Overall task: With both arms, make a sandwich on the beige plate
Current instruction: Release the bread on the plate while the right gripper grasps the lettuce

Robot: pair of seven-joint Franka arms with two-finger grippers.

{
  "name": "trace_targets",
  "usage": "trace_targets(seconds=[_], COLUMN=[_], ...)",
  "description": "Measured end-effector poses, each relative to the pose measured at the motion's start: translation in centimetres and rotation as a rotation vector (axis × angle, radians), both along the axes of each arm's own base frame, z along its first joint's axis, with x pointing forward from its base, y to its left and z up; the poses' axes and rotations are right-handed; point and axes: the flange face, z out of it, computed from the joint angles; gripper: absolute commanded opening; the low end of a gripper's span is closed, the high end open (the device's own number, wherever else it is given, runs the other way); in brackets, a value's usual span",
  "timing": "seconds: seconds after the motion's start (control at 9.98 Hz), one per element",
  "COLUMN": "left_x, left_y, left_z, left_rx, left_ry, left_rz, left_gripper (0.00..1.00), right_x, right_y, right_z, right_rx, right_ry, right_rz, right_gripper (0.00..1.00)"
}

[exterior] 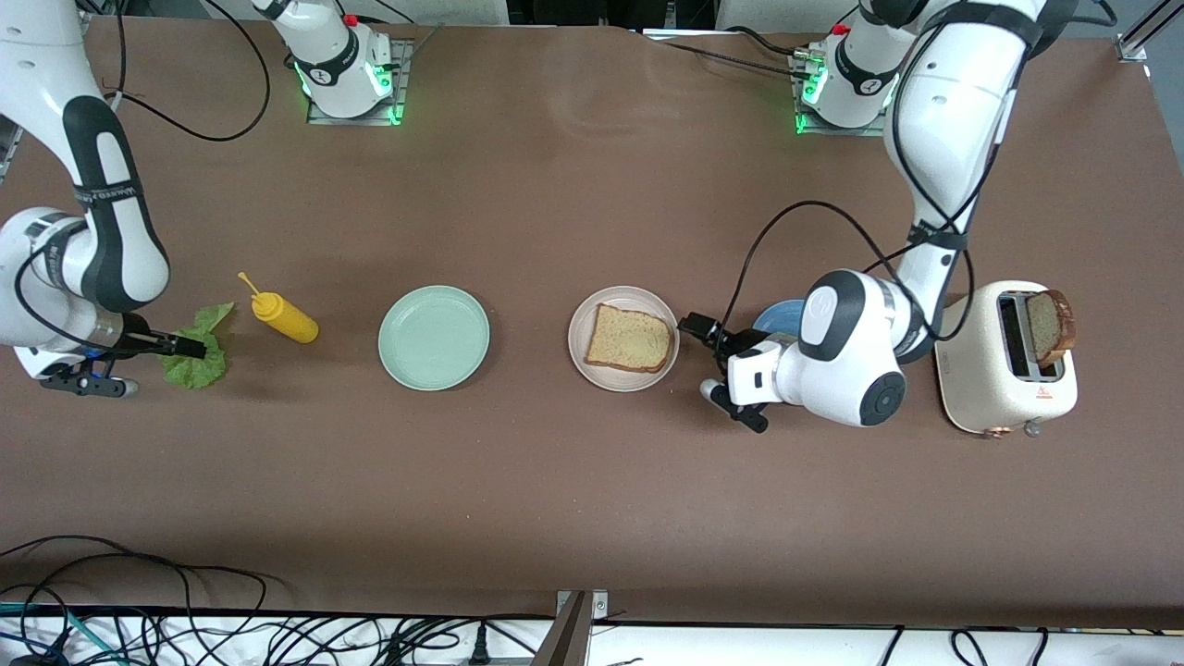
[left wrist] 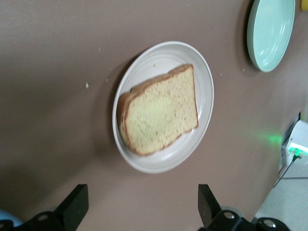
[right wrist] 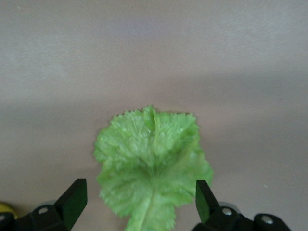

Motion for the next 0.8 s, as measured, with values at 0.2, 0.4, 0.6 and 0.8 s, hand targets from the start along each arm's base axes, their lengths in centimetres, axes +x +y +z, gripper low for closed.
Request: trace_targets(seconds=[0.2, 0.4, 0.6, 0.8], left_x=[-0.3, -0.9, -1.3, -2.3], left_y=[1.1, 2.3, 3.7, 5.5], left_z=[5.8, 12.3, 17.8, 23.3], left_rx=[0.192, 0.378, 0.476, 0.528], left_ry=[-0.059, -0.16, -0.272, -0.353], left_rz=[-0.007, 0.0, 0.012, 0.042], left_gripper=[1.0, 1.0, 1.0, 1.0], right_x=[-0.2, -0.3, -0.8, -1.1], right_y=[0.0, 0.3, 0.9, 1.0], right_z=[-1.5, -1.8, -2.6, -3.0], right_rx=[0.003, 0.015, 0.045, 0.05], right_ry=[0.016, 0.018, 0.027, 0.036], right_rz=[-0.002, -0.011, -0.033, -0.036], right_gripper=[1.0, 1.0, 1.0, 0.34])
